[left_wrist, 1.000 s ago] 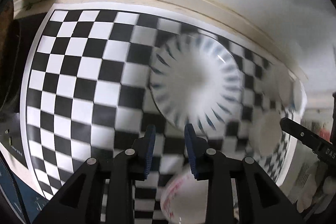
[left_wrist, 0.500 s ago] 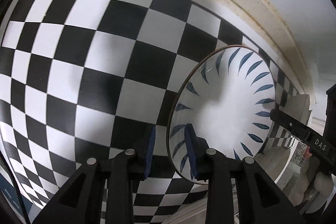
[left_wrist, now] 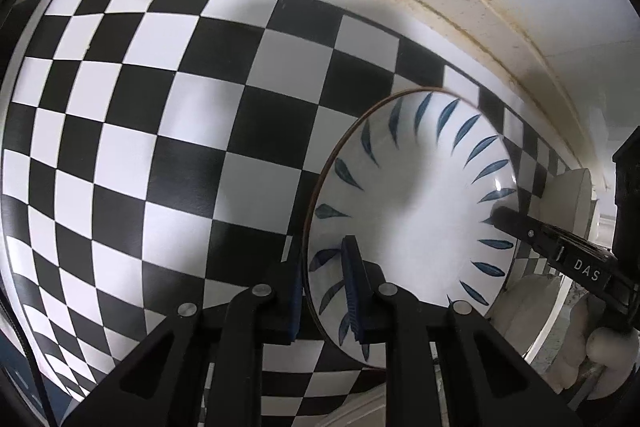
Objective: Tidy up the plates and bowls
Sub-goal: 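Grasp the rim of the blue-striped plate with both tools, then lift the blue-striped plate with both tools and carry it over the plate stack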
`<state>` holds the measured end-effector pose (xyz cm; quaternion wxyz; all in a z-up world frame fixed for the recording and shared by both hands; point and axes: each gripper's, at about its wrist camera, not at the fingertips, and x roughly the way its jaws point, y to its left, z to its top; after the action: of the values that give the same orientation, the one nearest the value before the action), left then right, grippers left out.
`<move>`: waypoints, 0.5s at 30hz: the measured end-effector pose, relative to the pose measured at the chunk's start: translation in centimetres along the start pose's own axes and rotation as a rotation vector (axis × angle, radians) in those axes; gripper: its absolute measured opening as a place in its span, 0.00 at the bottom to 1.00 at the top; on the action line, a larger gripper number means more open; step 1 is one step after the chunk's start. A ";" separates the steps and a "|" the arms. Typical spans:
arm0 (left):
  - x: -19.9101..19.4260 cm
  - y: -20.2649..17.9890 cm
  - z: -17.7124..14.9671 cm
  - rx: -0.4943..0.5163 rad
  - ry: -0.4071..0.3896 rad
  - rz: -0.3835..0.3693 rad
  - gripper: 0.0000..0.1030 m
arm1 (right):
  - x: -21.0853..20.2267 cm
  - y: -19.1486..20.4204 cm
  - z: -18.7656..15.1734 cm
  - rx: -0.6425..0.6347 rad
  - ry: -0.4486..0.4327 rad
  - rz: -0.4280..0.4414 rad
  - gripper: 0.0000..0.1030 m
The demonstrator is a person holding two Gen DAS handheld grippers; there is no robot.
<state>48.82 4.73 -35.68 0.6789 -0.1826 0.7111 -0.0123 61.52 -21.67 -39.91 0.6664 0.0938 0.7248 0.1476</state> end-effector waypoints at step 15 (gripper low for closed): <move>-6.4 -2.4 -5.6 0.126 -0.099 -0.032 0.15 | -7.9 1.6 -6.6 -0.002 -0.140 0.000 0.12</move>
<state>44.07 3.00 -28.45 0.7229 -0.1511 0.6716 -0.0588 55.59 -23.43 -31.47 0.7155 0.1035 0.6763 0.1414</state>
